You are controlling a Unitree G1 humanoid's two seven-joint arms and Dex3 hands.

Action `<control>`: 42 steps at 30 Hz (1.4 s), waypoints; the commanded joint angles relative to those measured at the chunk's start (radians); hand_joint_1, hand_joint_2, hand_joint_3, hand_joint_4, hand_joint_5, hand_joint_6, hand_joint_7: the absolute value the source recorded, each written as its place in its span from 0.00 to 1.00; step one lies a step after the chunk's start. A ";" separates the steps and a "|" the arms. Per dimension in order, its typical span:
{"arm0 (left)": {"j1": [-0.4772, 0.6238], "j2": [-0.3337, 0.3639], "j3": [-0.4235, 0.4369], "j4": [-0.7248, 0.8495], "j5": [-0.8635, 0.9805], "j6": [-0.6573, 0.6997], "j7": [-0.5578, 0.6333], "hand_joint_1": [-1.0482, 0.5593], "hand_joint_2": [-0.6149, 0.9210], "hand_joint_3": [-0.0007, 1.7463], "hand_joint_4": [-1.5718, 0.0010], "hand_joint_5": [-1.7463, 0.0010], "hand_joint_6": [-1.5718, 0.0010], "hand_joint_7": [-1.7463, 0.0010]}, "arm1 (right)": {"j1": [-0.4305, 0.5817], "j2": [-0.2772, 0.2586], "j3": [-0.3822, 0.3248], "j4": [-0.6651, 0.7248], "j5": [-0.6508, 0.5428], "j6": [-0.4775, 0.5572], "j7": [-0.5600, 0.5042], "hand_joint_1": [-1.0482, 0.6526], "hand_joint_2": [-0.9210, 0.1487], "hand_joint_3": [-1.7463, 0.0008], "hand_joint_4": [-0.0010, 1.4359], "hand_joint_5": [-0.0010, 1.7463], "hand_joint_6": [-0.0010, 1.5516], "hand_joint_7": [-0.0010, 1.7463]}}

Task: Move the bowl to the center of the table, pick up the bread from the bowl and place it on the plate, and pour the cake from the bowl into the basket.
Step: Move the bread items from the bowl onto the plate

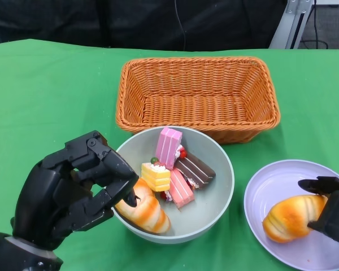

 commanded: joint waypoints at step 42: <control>0.008 0.035 0.000 -0.006 -0.018 0.029 -0.017 0.56 0.90 0.37 0.52 0.09 0.52 0.29 | 0.038 0.065 -0.020 0.163 -0.310 -0.449 -0.330 0.22 0.00 0.88 0.00 0.00 0.00 0.00</control>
